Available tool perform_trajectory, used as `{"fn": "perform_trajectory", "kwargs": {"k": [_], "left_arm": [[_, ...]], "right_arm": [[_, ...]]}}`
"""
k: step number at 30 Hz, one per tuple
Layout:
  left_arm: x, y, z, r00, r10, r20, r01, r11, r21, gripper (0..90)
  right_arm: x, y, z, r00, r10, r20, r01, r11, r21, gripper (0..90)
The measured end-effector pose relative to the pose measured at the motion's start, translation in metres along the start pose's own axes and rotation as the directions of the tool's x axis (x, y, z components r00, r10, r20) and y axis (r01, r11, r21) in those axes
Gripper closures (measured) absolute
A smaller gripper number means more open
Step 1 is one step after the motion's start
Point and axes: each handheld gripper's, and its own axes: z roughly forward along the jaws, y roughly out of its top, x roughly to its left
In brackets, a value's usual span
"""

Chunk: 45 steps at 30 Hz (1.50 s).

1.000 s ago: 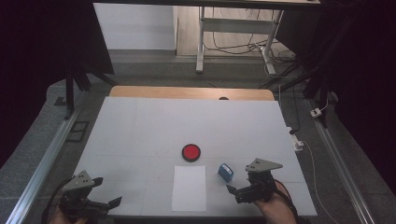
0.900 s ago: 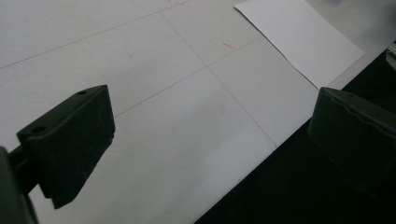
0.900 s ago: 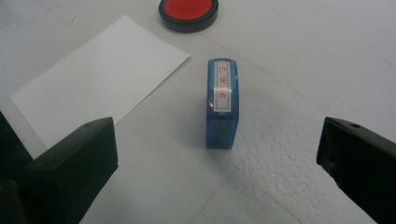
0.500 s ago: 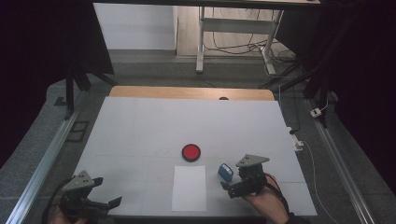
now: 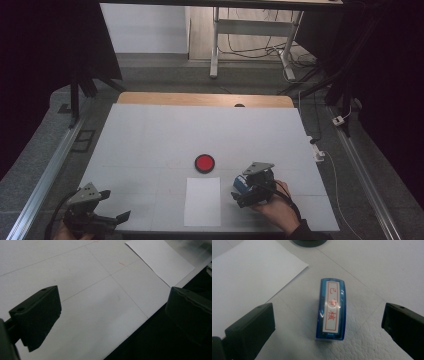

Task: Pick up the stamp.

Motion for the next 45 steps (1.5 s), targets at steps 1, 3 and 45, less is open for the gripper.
{"fn": "perform_trajectory", "kwargs": {"k": [1,3,45], "left_arm": [[0.0,0.0,0.0,1.0,0.001,-0.001,-0.001,1.0,0.0,0.7],[0.0,0.0,0.0,1.0,0.002,0.0,-0.002,1.0,0.001,0.6],[-0.002,0.0,0.001,0.9999,0.014,-0.005,-0.014,0.9999,0.008,0.6]], "right_arm": [[0.0,0.0,0.001,1.0,0.006,0.0,-0.006,1.0,0.004,0.0],[-0.001,0.002,0.001,0.9999,0.017,0.002,-0.017,1.0,0.002,3.0],[-0.006,0.017,-0.02,0.9972,-0.043,-0.061,0.042,0.999,-0.019,70.2]]}}
